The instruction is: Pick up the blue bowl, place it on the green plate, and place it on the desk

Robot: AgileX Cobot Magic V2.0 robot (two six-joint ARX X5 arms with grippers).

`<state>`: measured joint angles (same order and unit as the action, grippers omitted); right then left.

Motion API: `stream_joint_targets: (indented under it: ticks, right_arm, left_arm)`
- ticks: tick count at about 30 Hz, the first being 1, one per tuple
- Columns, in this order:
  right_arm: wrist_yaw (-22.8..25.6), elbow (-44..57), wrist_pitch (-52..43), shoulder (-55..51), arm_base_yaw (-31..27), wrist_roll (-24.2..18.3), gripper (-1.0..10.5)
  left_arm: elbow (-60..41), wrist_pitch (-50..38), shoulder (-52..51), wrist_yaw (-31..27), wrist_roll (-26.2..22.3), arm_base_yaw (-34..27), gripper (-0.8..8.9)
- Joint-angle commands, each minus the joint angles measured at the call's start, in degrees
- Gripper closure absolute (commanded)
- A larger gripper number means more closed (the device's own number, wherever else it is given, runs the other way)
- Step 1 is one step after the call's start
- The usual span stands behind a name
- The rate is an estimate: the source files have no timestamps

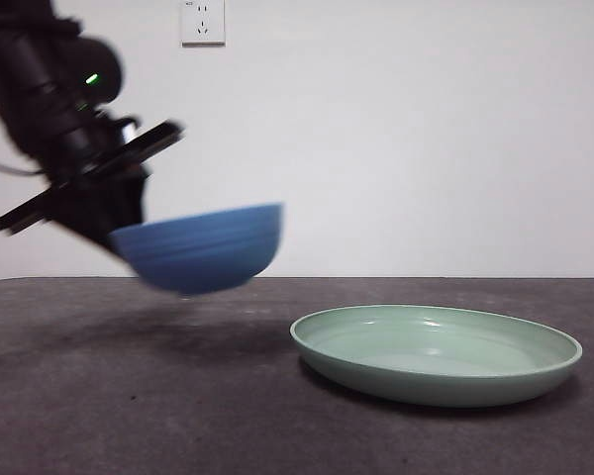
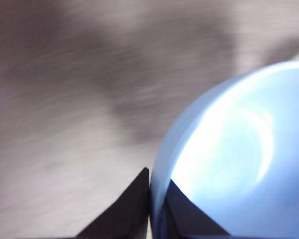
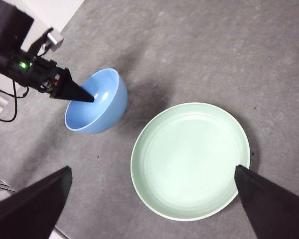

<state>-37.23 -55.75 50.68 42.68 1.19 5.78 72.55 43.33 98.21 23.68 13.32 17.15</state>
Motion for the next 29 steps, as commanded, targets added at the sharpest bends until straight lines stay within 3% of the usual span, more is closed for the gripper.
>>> stream_joint_targets:
  ticks: [1,4,16,22,29]
  right_arm:
    - [0.2,-0.9,-0.5,0.3,0.2,-0.7,4.3]
    - [0.2,-0.9,-0.5,0.3,0.2,-0.7,4.3]
    - [0.2,-0.9,-0.5,0.3,0.2,-0.7,4.3]
    - [0.2,-0.9,-0.5,0.3,0.2,-0.7,4.3]
    - [0.2,-0.9,-0.5,0.3,0.2,-0.7,4.3]
  left_arm:
    - [4.6,0.8,1.3,-2.8,0.9,4.0,8.04]
    - [8.3,0.9,2.2,-5.9,0.9,8.5,8.04]
    - [31.6,8.5,19.1,-7.0,0.9,22.3,8.04]
    - [45.2,17.4,30.3,-10.1,-0.3,25.2,8.05]
    - [45.5,19.5,32.9,-10.2,-1.8,25.6,8.05]
